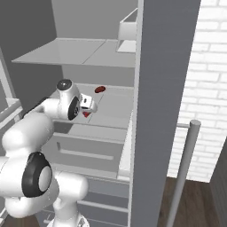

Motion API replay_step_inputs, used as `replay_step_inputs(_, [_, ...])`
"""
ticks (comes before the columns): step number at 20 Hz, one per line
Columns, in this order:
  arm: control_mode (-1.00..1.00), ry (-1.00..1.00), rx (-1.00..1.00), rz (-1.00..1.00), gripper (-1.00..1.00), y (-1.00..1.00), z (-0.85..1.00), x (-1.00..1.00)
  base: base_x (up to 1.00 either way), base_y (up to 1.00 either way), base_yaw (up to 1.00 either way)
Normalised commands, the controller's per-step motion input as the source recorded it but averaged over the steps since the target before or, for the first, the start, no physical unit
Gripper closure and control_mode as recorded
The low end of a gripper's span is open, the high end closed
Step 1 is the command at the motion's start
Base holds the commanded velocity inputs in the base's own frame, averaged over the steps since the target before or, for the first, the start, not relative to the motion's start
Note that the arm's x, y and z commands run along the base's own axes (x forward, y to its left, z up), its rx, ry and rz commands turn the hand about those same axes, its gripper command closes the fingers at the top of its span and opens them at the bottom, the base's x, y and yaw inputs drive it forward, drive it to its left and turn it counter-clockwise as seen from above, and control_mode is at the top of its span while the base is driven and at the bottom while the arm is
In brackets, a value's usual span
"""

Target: Take the strawberry from the fridge and place it on top of the pancake, located on the dining counter.

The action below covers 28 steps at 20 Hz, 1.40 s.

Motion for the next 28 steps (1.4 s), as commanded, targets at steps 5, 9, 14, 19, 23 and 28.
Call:
replay_step_inputs(5, [-1.00,-0.02,-0.02,0.00,-1.00,0.00,-0.24,0.14,0.00,0.00,0.00])
replay_step_inputs(9, [-1.00,0.00,0.00,0.00,-1.00,0.00,-0.23,0.04,0.00,0.00,0.00])
replay_step_inputs(14, [-1.00,-0.06,0.00,0.00,-1.00,0.00,-0.18,0.19,0.00,0.00,0.00])
replay_step_inputs(19, [-1.00,-0.02,0.00,0.00,-1.00,0.06,-0.18,0.31,0.00,0.00,0.00])
replay_step_inputs(23, [-1.00,0.00,0.00,0.00,-1.00,0.04,-0.14,0.37,0.00,0.00,0.00])
replay_step_inputs(28, [-1.00,0.00,0.00,0.00,-1.00,0.02,-0.18,0.30,0.00,0.00,0.00])
